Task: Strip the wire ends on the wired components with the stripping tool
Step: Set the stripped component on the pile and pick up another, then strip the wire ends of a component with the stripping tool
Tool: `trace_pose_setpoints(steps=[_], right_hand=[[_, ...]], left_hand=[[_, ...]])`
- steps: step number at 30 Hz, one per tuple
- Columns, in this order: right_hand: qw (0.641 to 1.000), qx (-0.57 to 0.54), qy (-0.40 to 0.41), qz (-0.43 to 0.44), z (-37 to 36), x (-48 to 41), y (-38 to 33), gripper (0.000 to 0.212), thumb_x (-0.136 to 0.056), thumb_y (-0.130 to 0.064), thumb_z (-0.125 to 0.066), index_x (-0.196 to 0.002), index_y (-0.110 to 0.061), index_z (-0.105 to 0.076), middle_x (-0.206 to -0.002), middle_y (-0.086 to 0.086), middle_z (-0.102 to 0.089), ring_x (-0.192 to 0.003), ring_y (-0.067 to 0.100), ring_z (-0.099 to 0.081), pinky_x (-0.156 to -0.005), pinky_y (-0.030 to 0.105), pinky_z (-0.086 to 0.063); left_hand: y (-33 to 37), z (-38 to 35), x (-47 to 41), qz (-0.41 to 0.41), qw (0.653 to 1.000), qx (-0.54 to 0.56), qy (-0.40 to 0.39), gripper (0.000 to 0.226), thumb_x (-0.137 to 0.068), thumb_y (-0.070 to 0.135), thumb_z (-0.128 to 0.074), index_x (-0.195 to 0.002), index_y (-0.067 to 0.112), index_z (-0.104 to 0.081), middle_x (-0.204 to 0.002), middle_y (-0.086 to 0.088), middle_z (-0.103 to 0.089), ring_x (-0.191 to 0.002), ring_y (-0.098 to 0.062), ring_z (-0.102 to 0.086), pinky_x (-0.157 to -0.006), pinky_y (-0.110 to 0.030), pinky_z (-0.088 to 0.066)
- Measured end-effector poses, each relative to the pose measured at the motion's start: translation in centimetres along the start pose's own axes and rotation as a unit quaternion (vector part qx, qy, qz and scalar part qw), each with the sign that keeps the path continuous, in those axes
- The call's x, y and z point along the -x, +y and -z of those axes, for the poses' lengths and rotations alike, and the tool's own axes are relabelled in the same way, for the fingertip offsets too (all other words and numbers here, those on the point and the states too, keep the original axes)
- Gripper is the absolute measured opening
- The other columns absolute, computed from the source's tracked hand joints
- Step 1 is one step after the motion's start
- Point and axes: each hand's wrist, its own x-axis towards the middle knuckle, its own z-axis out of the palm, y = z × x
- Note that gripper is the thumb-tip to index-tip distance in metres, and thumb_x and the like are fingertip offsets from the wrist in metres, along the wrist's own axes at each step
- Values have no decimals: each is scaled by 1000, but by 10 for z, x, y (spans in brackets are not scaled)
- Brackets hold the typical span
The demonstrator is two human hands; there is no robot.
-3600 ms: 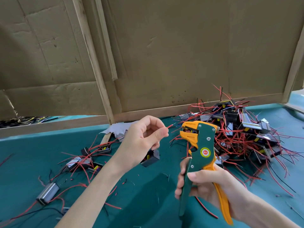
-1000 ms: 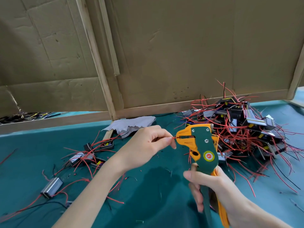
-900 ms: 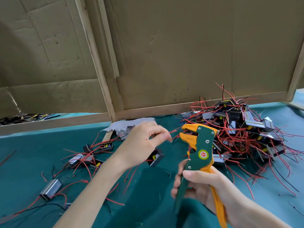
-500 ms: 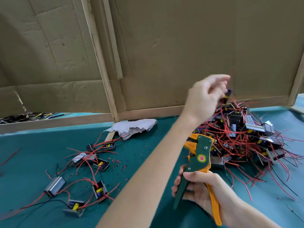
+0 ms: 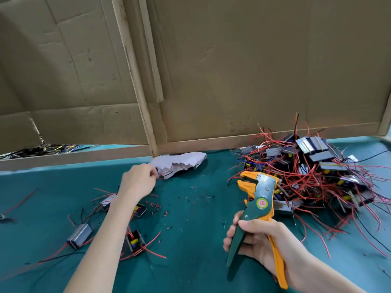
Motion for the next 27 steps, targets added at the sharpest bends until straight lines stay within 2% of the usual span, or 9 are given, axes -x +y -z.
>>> trace_pose_setpoints(steps=[2,5,10,13,15,18,20,22,27], right_hand=[[1000,-2,9,-1,-2,0,-1,14,-63,-1,-68,-76,3,-67,-76,26,-59,-68,42,-62,-66,48,-57],[1000,6,18,0,-4,1,-1,12,-62,-1,-65,-73,3,-67,-75,26,-58,-67,41,-62,-64,48,-58],[999,44,11,13,-7,4,-1,11,-63,-2,-65,-73,2,-67,-75,28,-59,-68,43,-63,-64,47,-58],[999,44,10,13,-7,4,-1,13,-64,-1,-65,-75,3,-65,-76,28,-59,-68,43,-63,-64,46,-57],[999,40,10,12,-7,4,-2,12,-63,-1,-65,-75,3,-66,-76,29,-59,-69,43,-63,-64,46,-57],[999,40,13,11,-6,3,-1,11,-63,-2,-66,-73,2,-68,-76,29,-60,-69,44,-64,-64,46,-57],[999,39,12,10,-4,2,0,12,-62,-2,-68,-73,2,-69,-76,28,-60,-69,44,-64,-66,47,-57],[999,38,7,7,-2,1,1,19,-57,-4,-74,-74,1,-69,-76,28,-60,-70,43,-64,-67,47,-57],[999,36,-3,9,1,0,2,28,-50,-9,-78,-75,1,-70,-77,28,-61,-71,44,-65,-67,47,-57]], left_hand=[[-17,-12,-4,21,998,-54,-14,15,-93,21,-53,-104,25,-63,-111,-1,-67,-108,-27,-56,-90,-37,-40],[-27,-29,-7,-3,997,-64,36,20,-93,31,-58,-111,25,-58,-106,2,-67,-108,-24,-55,-86,-39,-35],[-15,-36,-3,-54,995,3,85,5,-88,30,-66,-89,29,-61,-91,10,-65,-99,-19,-54,-77,-35,-27],[2,-35,2,-80,986,124,71,14,-84,29,-71,-74,30,-61,-82,13,-65,-88,-15,-56,-78,-34,-37],[15,-31,5,-93,968,219,80,18,-81,25,-75,-68,28,-64,-80,13,-60,-83,-11,-55,-74,-26,-40],[34,-20,8,-97,945,297,100,18,-77,25,-79,-65,31,-67,-85,8,-52,-83,-6,-47,-69,-19,-32],[44,-16,12,-104,919,371,81,17,-77,23,-78,-66,32,-68,-81,8,-64,-79,-5,-55,-72,-19,-39],[55,-14,19,-100,871,480,32,11,-79,17,-77,-72,23,-70,-81,5,-73,-79,-7,-64,-78,-23,-48],[74,-19,30,-106,803,586,-13,15,-78,6,-75,-73,16,-65,-85,-17,-72,-84,-20,-68,-79,-26,-53]])
